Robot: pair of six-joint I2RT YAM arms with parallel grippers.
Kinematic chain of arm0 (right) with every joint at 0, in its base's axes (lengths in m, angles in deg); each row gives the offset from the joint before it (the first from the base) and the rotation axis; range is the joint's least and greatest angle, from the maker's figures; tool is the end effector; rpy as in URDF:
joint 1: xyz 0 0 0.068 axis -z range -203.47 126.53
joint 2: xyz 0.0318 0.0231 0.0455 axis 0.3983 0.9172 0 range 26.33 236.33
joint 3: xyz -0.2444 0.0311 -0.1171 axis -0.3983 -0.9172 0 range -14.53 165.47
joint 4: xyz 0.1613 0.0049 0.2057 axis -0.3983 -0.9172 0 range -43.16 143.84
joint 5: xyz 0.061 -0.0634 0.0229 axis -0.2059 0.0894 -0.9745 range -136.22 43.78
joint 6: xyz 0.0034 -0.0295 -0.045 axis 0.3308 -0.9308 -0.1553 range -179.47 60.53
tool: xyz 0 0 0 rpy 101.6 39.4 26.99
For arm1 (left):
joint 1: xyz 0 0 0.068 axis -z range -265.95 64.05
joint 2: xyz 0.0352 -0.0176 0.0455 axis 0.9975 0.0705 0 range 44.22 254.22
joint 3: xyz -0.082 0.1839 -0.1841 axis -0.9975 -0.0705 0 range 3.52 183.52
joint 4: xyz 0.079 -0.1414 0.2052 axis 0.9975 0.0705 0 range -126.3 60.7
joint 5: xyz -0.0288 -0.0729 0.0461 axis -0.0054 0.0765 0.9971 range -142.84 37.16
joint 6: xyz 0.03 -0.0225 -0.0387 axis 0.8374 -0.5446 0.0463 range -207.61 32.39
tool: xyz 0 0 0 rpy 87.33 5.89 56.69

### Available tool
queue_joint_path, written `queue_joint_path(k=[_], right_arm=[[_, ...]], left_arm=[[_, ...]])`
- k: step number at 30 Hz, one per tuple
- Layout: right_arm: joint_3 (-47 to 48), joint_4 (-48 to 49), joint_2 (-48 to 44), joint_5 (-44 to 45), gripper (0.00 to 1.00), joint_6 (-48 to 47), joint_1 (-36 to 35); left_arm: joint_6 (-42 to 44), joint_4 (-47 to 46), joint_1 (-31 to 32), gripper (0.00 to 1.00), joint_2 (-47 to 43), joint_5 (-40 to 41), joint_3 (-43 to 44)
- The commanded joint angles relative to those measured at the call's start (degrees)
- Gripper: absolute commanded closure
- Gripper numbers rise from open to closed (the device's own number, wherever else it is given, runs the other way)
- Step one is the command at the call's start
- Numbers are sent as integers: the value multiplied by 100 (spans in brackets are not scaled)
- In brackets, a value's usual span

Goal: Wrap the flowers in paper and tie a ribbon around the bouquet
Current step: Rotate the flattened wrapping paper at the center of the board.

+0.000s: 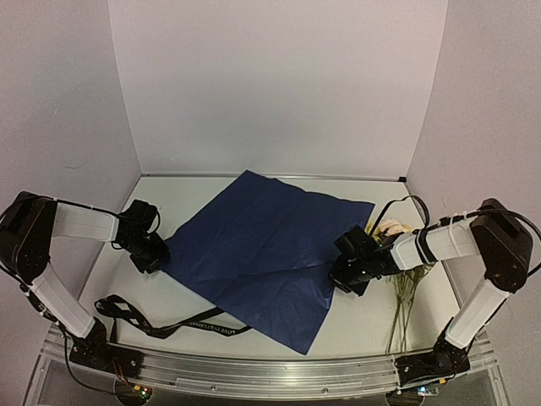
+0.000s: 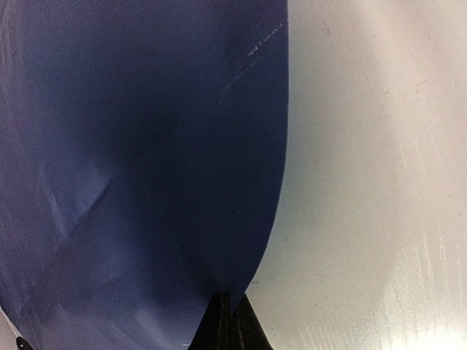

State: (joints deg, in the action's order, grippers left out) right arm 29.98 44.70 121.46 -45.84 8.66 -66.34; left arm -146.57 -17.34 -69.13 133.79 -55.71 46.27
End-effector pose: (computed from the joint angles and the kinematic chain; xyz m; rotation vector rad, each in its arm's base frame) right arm 0.2206 0.2043 0.1305 0.6086 2.7052 0.6123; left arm 0.2622 -0.0812 0.1400 -0.9950 2.6253 -0.4254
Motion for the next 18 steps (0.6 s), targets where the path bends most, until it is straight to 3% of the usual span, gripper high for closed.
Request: queue_joint_path(k=[1,6,10,18], right_arm=[[224,-602,-69,6,100,121,-88],[140,-806,-223,-144,100,305,-195],[254,-1164,-412,-237,98,297,-372],[367,-1951,-914,-216,61,-144,-583]], left_arm=[[247,-259,-42,78,179,153,187],[506,-241,-44,97,208,339,300],[790,-114,-116,100,247,582,441],[1466,-88,-217,100,379,365,698]])
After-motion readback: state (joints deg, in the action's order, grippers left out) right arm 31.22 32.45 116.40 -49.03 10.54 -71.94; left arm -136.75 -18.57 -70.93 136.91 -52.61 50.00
